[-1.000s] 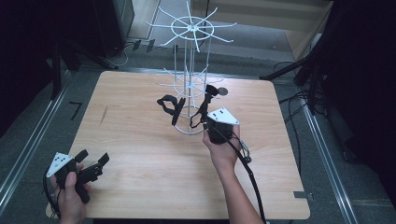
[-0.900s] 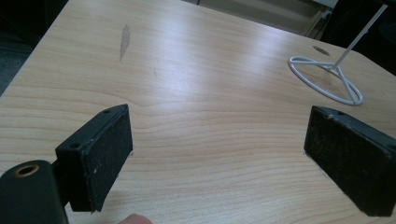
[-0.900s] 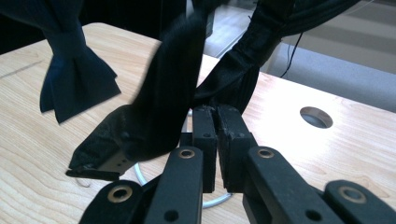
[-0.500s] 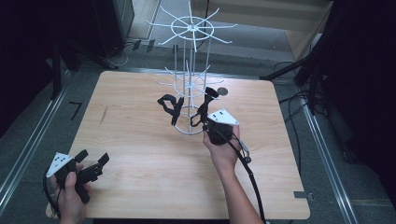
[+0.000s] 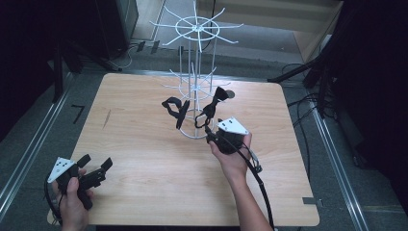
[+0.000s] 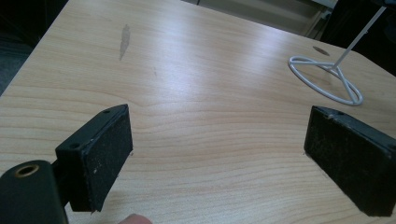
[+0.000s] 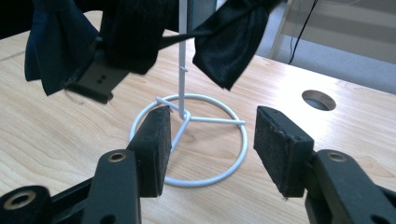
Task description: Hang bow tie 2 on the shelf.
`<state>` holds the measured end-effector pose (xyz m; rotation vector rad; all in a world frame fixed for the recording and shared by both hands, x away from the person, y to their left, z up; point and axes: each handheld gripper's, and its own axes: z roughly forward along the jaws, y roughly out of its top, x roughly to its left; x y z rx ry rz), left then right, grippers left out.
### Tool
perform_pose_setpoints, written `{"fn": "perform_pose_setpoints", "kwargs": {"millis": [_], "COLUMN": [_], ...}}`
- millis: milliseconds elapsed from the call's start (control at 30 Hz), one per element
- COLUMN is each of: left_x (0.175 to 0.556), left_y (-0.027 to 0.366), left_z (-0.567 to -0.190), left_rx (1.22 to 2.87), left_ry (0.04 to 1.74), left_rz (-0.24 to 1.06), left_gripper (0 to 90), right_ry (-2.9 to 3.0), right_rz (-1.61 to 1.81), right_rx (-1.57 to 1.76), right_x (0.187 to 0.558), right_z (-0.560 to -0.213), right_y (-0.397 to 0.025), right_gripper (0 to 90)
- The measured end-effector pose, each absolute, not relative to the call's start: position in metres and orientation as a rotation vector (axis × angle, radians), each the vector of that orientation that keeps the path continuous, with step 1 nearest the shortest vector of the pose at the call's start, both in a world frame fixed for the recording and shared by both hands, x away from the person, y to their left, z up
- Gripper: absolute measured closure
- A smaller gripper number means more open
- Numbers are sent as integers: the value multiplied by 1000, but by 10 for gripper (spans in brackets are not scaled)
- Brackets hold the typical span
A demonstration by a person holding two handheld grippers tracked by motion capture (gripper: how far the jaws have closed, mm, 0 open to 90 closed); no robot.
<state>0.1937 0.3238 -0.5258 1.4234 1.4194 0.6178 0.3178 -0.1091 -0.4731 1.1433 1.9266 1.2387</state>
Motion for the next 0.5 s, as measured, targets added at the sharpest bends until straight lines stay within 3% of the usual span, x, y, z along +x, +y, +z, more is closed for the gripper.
{"fn": "perform_pose_setpoints", "kwargs": {"millis": [367,500], "left_x": [194,194], "left_y": [324,324], "left_z": [-526,-526], "left_rx": [1424,1424], "left_ry": [1420,1419], "left_rz": [619,619], "left_gripper": [87,87], "right_ry": [1942,1947], "right_rz": [1250,1247], "right_rx": [1147,1154], "right_x": [309,307], "right_z": [-481,-485], "right_y": [-123,-129], "right_gripper": [402,313]}}
